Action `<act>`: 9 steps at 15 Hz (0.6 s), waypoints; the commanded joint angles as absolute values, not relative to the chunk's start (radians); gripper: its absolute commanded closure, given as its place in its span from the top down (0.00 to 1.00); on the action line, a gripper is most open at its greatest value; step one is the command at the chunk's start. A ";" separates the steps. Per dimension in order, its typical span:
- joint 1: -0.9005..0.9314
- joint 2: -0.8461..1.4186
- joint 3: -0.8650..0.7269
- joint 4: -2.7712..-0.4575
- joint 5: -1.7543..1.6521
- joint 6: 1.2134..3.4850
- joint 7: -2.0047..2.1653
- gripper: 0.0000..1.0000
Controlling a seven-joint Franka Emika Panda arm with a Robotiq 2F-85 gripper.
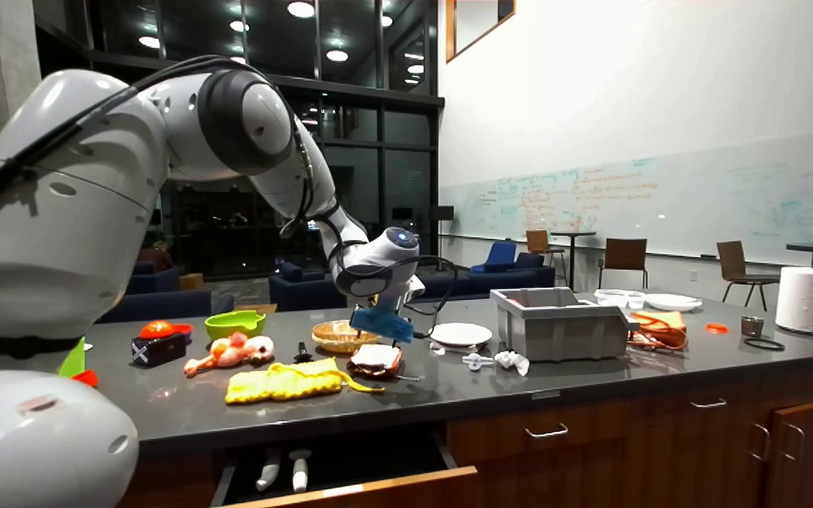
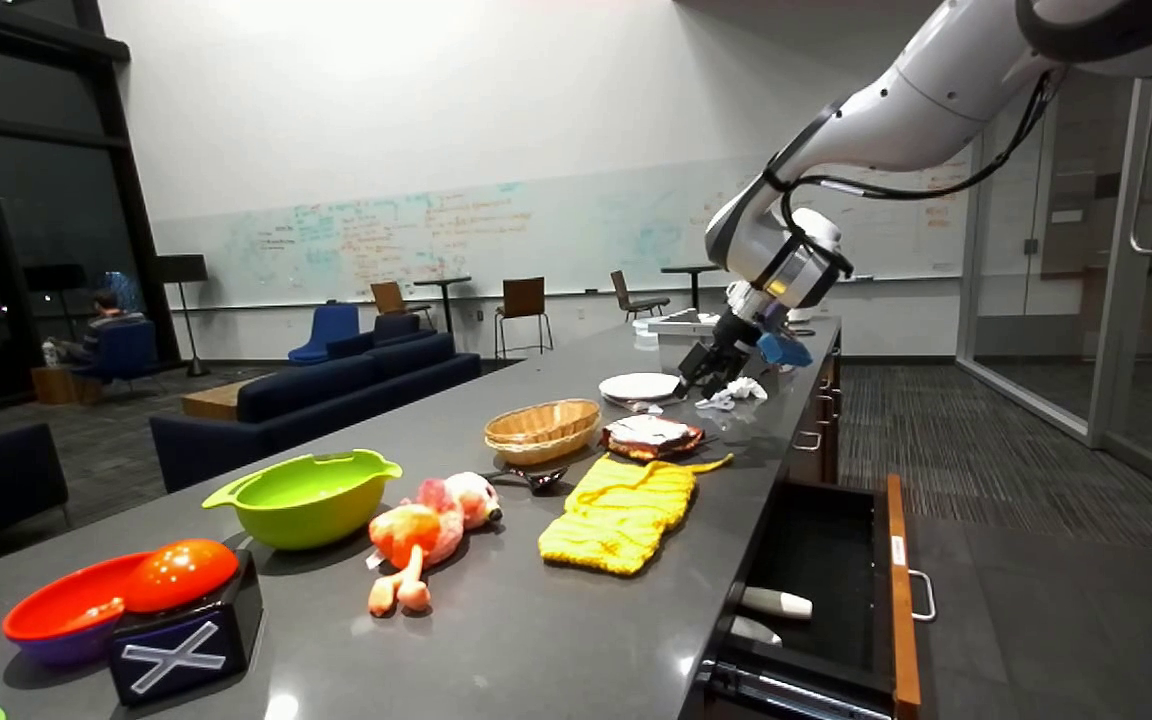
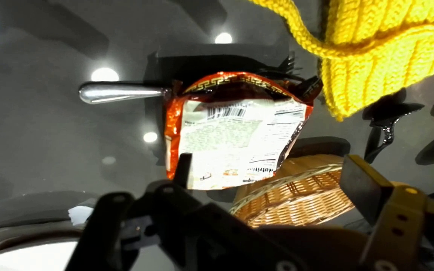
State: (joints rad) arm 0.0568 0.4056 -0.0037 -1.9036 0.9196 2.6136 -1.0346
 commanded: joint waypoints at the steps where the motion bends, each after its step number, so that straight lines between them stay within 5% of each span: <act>1: 0.008 0.452 0.043 -1.853 0.845 2.611 -0.971 1.00; 9: -0.033 0.454 0.092 -1.860 0.840 2.623 -0.980 1.00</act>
